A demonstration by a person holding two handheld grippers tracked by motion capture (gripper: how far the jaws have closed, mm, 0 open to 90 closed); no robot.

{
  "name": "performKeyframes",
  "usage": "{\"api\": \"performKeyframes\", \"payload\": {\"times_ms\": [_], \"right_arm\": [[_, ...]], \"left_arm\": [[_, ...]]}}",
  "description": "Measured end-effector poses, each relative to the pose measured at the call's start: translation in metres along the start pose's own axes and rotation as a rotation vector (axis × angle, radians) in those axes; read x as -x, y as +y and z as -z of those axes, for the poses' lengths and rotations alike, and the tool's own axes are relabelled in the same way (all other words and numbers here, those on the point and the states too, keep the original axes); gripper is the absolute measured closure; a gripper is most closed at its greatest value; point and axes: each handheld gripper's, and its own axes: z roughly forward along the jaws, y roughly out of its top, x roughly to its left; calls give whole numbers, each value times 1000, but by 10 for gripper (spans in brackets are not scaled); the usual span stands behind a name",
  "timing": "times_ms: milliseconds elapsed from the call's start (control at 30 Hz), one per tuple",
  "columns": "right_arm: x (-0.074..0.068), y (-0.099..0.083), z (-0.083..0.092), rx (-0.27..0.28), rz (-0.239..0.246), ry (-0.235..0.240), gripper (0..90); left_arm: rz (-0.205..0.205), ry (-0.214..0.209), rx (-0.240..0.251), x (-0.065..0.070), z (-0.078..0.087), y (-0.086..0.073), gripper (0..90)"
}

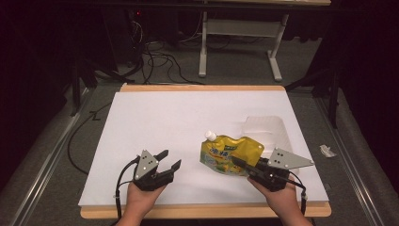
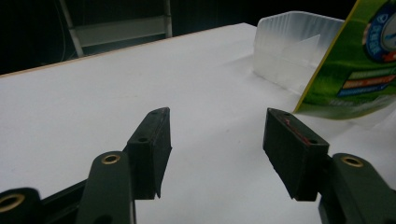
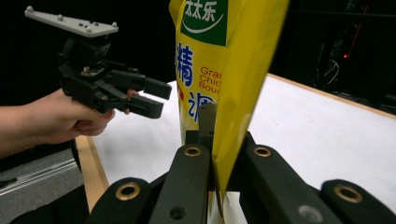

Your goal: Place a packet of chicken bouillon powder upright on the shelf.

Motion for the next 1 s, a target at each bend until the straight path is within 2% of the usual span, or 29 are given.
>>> {"api": "performKeyframes", "payload": {"times_ms": [200,467,567,600,700,1000], "right_arm": [[10,9,16,27,2,-33,900],[31,18,38,51,11,-93,900],[47,18,50,39,0,-138,900],[47,18,50,39,0,-138,900],[62,18,59,27,-12,-175,900],[84,18,66,-6,-17,-217,900]], "left_arm": [[-7,-1,0,1,0,0,402],[-12,1,-20,1,-2,-1,295],[-16,2,-24,1,-3,-1,289],[-17,-1,-28,2,-4,-1,289],[-21,3,-33,2,-5,-1,290],[-25,-3,-40,3,-6,-2,291]]}}
